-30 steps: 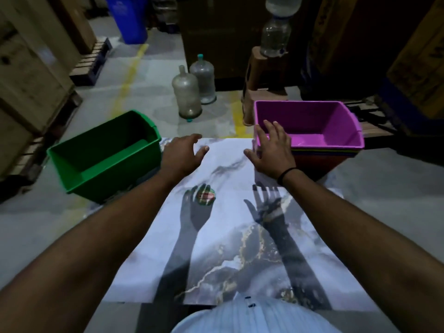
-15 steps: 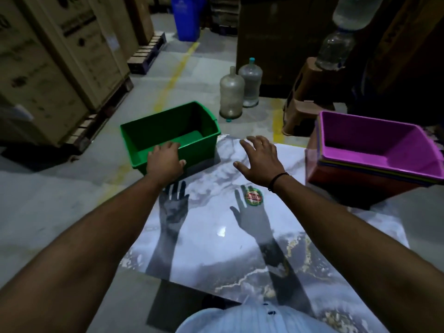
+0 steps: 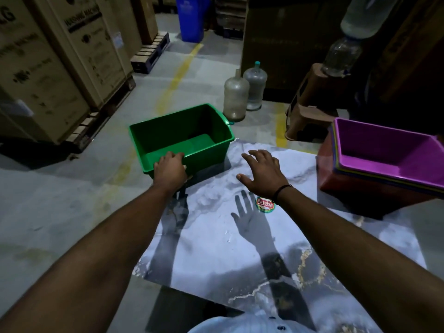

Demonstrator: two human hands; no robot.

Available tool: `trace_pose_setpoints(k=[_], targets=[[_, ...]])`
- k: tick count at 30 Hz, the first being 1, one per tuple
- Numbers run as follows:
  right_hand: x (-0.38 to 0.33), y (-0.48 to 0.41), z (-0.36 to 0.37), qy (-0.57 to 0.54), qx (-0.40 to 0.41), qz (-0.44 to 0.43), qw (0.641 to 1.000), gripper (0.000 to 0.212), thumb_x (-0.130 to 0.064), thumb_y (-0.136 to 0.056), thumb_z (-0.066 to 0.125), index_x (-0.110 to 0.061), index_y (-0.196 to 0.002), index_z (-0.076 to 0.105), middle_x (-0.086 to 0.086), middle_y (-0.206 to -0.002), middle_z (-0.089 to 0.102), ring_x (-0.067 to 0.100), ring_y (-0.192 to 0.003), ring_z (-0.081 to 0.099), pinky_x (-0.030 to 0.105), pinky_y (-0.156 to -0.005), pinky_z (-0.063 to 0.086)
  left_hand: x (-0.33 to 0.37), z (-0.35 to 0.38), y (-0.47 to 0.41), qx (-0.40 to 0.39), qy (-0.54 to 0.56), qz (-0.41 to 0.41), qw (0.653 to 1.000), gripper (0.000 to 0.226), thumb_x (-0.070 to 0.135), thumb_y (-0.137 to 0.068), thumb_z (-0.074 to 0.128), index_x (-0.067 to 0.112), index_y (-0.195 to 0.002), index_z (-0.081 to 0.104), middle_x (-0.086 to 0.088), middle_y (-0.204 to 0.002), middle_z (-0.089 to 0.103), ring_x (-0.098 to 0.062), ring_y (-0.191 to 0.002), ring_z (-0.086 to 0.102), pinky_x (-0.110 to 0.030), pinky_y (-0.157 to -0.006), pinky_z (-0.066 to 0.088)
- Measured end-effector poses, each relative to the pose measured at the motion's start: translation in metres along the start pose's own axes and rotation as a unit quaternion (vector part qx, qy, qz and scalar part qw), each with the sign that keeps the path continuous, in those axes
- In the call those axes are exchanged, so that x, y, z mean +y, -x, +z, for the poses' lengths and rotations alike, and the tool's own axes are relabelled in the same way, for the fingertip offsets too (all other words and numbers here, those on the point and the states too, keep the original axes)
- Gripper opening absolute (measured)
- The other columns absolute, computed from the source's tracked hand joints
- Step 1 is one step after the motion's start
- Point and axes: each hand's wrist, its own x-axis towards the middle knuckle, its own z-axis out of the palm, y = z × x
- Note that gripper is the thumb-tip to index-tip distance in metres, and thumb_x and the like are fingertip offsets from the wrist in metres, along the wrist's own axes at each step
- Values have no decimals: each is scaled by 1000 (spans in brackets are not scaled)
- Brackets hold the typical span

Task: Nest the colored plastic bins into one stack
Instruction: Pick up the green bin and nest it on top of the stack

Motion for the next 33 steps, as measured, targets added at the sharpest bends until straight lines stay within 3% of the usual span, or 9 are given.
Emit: trace_pose_setpoints(k=[5,12,16,19,22,24,26,28,33], targets=[[6,1,3,-11,-10,20,1000,69,-55,-92,56,-22,-150,41,9,-156,40,32,-146,27,48,-112,27,1,10,4,-16,42,21,999,38,32,-96,59,23,-133,61,-13,-127,57,-37,-119,58,-49,-99,44],[11,0,0,-48,18,56,997,63,-54,-93,58,-21,-146,48,8,-150,47,32,-141,34,48,-109,32,31,19,38,-24,74,162,984,33,36,-95,59,23,-125,66,-5,-117,58,-32,-103,63,-39,-88,50],[21,1,-5,-83,37,96,991,62,-56,-94,55,-17,-142,51,11,-145,50,34,-137,38,48,-107,34,31,25,50,-18,51,279,959,32,40,-93,59,23,-117,71,-2,-108,63,-29,-93,65,-37,-78,51],[33,4,-4,-86,19,160,983,69,-58,-92,56,-17,-146,44,15,-154,39,38,-141,32,52,-109,33,33,25,59,11,48,323,945,36,55,-96,54,29,-102,77,6,-98,66,-19,-89,64,-37,-76,49],[47,12,0,-114,-17,227,967,74,-53,-91,61,-15,-149,37,19,-158,27,44,-142,30,55,-110,34,36,21,64,111,51,261,958,42,61,-95,52,28,-93,78,7,-96,66,-17,-93,59,-37,-83,44],[59,18,5,-133,-25,241,961,70,-49,-89,64,-11,-143,41,22,-149,36,47,-132,41,53,-106,41,31,19,62,147,58,156,975,35,56,-93,56,29,-102,75,2,-110,63,-22,-108,56,-38,-91,43],[67,22,9,-155,-28,231,960,62,-40,-87,67,-5,-134,46,25,-135,47,46,-123,49,49,-103,45,26,18,60,113,65,44,991,35,47,-91,62,28,-119,69,-6,-133,55,-31,-123,50,-44,-100,44],[69,24,10,-176,-31,215,960,55,-30,-86,69,-2,-129,50,26,-124,55,42,-118,52,43,-99,46,25,18,59,63,94,-18,993,45,37,-91,64,23,-133,60,-12,-148,43,-39,-128,50,-48,-103,46],[67,26,5,-218,2,208,953,52,-32,-81,71,-4,-123,58,22,-113,66,40,-108,61,42,-92,52,36,13,57,69,171,-42,982,50,19,-90,63,21,-139,53,-8,-152,42,-37,-122,58,-46,-101,51]])
